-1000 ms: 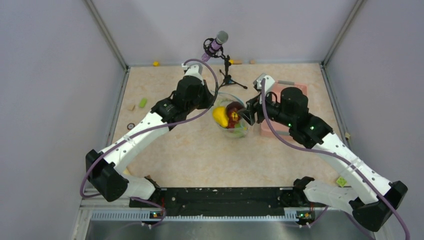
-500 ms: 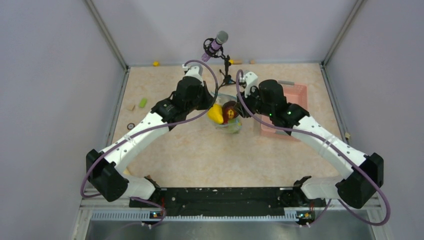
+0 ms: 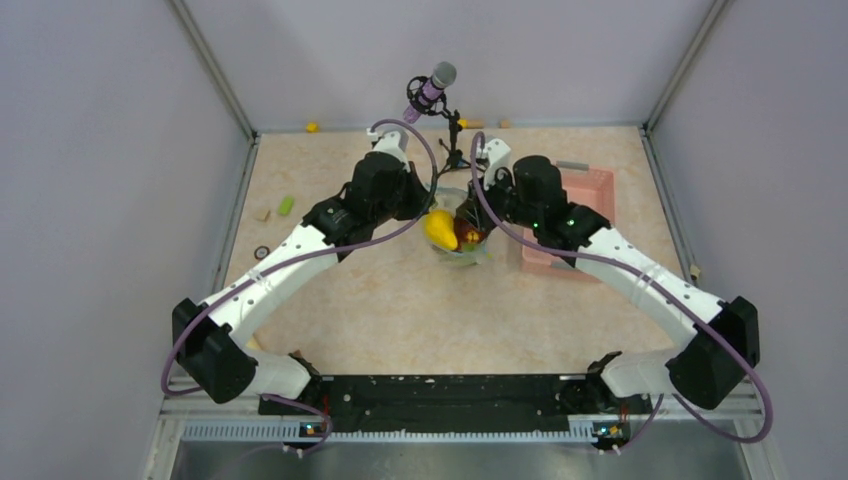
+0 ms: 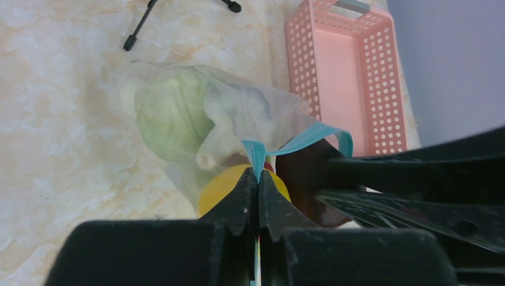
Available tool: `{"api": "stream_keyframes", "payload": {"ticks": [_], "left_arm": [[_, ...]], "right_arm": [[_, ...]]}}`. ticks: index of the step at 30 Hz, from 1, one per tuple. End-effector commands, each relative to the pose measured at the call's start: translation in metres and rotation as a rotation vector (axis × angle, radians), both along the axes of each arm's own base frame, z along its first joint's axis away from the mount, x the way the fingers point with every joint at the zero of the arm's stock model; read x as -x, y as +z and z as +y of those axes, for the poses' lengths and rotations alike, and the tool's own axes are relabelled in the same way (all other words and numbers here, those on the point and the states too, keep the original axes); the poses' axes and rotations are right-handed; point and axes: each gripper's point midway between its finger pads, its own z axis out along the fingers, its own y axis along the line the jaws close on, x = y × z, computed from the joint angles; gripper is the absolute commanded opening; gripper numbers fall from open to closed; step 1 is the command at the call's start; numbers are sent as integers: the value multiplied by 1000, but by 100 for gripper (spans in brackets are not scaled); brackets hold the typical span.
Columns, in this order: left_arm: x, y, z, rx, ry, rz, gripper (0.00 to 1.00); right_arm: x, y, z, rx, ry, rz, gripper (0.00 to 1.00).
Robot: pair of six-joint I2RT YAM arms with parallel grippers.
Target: Place the food in the zip-top bag and seal the zipper
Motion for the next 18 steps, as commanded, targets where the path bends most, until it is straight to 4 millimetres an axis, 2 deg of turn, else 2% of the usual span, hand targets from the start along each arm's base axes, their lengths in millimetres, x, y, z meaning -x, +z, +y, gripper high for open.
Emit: {"api": "stream_keyframes", "payload": {"ticks": [1,5,8,11,14,18], "left_arm": [[6,52,-19,138,-89,-117,0],[14,58,-19,160,-122,-149,0],[11,59,-13,158,-91,-165,0],[6,53,-9,140,-48,-148,0],[2,46,-11,128,-41,-121,0],[0,41,-11,122,-28,-102,0]], "right_arm": [[-12,-7,23,-42,-3,45,25],[-35,-32,10,34,-143,81,24],[-38,-35,7,53,-170,88,24],[-31,-15,13,7,-115,60,24],[-23,16,20,-69,-58,2,32],[-5,55,28,-172,41,-72,55]]}}
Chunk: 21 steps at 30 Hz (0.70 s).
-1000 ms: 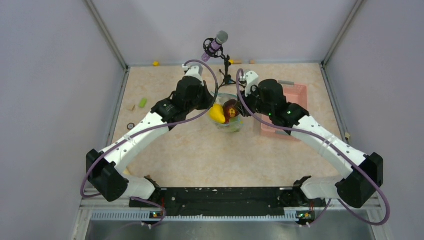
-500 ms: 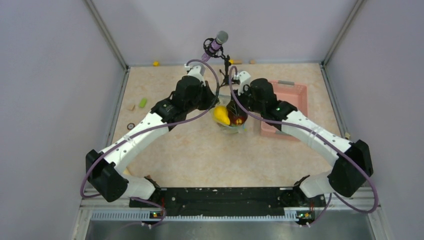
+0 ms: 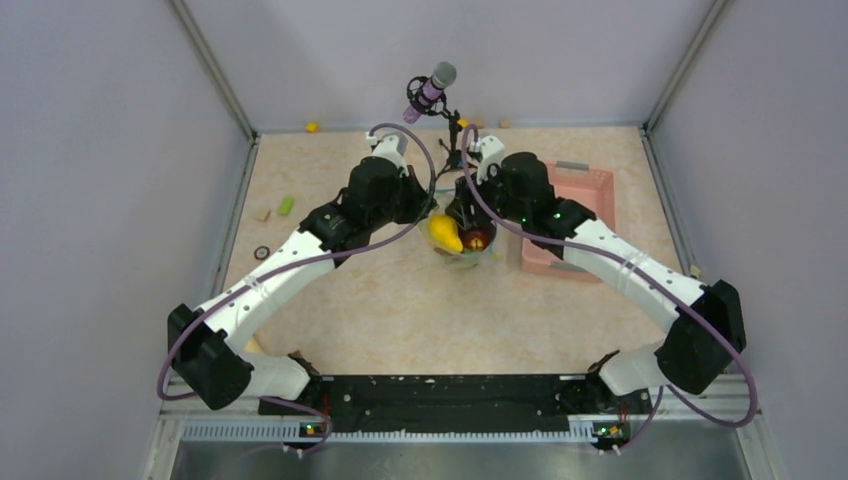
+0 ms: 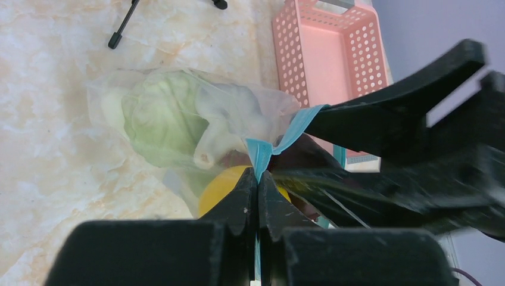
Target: Place the food in the zip-top bag and seal the zipper
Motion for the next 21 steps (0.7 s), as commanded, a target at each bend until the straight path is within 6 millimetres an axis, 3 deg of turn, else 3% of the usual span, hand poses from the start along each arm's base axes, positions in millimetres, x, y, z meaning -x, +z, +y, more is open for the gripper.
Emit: {"api": "stream_keyframes", "payload": {"ticks": [1,4,6,11,14,21], "left_arm": [[-10,35,-4,77,27,-79,0],[-11,34,0,73,52,-75,0],[-11,34,1,71,62,-74,0],[-13,32,7,62,94,-70,0],[-14,30,9,53,104,-67,0],[-15,30,14,46,128,-69,0]], "right_arm": [[24,94,18,-205,143,-186,61],[42,110,16,-246,210,-246,79],[51,114,10,-249,224,-276,86],[64,100,-21,-211,134,-269,99],[77,80,-42,-194,72,-240,98],[103,15,-76,-144,-7,-144,83]]}}
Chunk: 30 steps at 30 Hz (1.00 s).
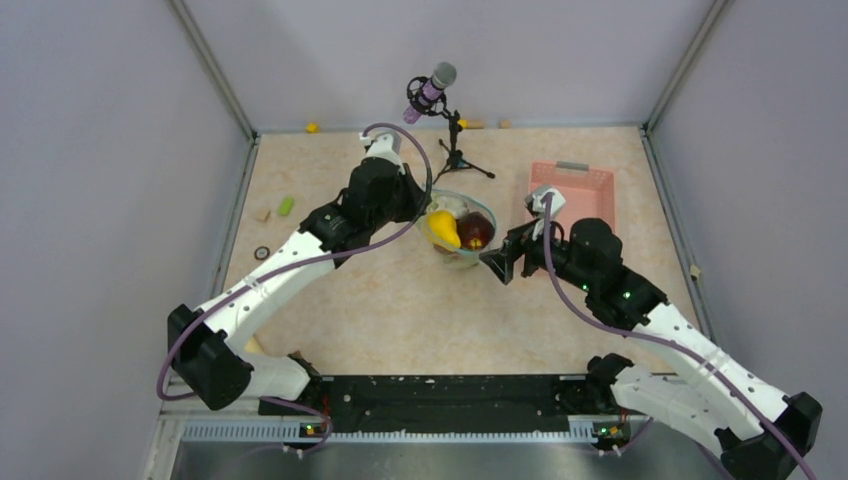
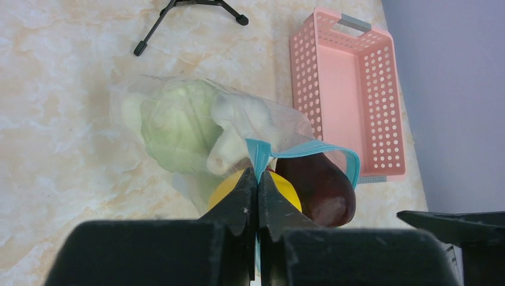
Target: Place the food in the zip-top bag and seal the zipper
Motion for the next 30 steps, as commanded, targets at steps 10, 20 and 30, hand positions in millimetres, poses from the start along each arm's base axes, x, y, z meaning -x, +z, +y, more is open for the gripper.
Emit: {"api": "stream_keyframes", "payload": {"ticks": [10,20,30], "left_arm": [[-4,27,4,48,35,-53,0],[-4,28,11,44,67,-60,0],[-6,40,31,17,141,-108,0]], "right_arm": [[1,-71,-8,87,-33,81,70],[-16,-78,17,68,64,75,31],[-14,-19,11,62,75,-45,4]]}}
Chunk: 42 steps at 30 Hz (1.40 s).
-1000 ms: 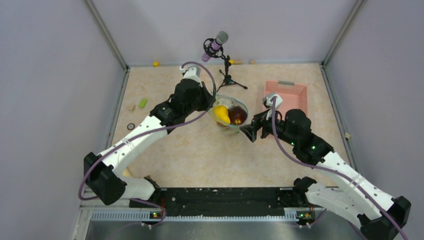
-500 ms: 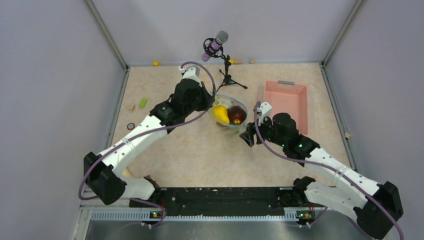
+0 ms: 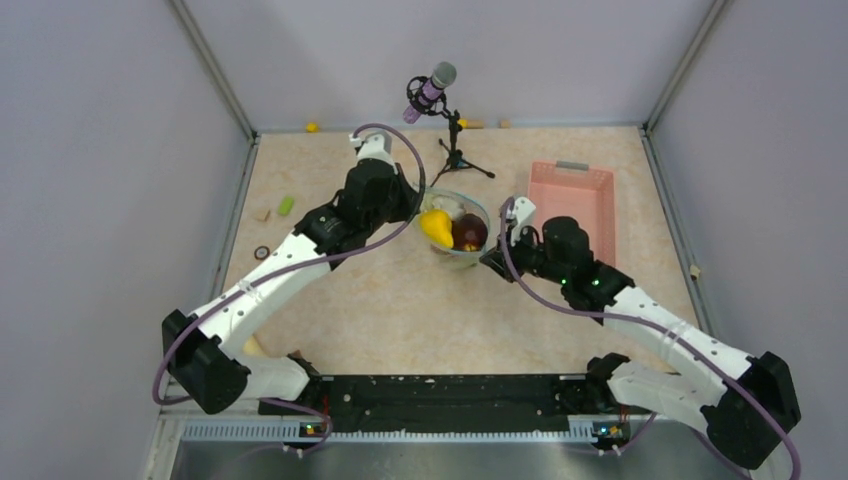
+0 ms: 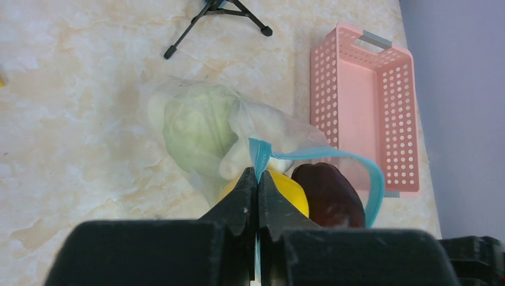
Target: Place the food in the zip-top bag and seal the zipper
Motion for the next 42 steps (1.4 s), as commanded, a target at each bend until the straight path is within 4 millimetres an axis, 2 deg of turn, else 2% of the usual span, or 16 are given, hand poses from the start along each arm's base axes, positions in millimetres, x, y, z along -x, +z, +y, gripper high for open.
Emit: {"api": "stream_keyframes", "payload": {"ticks": [1,7,11,13,16,18,20,22,23,25,29,30,34,36,38,42], "left_arm": [[-4,42,18,33,72,-119,0],[-5,64,43,1,157,-192,0],[-5,74,63,-24,232,-231,0],[-6,73,68,-38,258,-244,0],[-10,64,51,-42,181,-237,0],[-13,58,52,-96,182,-205,0],[-19,57,90,-208,361,-194,0],[-18,62,138,-263,579,-198,0],[-19,65,146,-247,591,-203,0],[-23,70,132,-152,484,-245,0],[-29,59,58,-27,119,-273,0],[-31,57,55,-44,110,-255,0],[-36,42,89,-179,266,-180,0],[-30,40,86,-193,217,-191,9],[-23,44,84,-207,162,-219,33],[-15,91,101,-285,155,-358,77]], "right_arm": [[-7,82,-2,-64,9,-193,4],[-21,125,-20,-19,-87,-287,0],[-24,156,-23,-34,-104,-348,0],[-21,165,-13,-74,-49,-380,0],[-14,147,20,-105,118,-290,0],[-16,126,27,-53,147,-200,0],[-24,115,9,25,49,-175,0],[-27,119,-11,44,-44,-219,0],[-25,126,-14,21,-59,-243,0],[-13,134,-3,-62,8,-262,0],[4,119,40,-156,234,-133,0],[-2,111,41,-134,215,-95,0],[-27,94,24,-50,67,-69,0],[-27,95,21,-50,68,-87,0],[-28,97,20,-40,73,-115,0],[-39,103,14,-10,68,-169,0]]}}
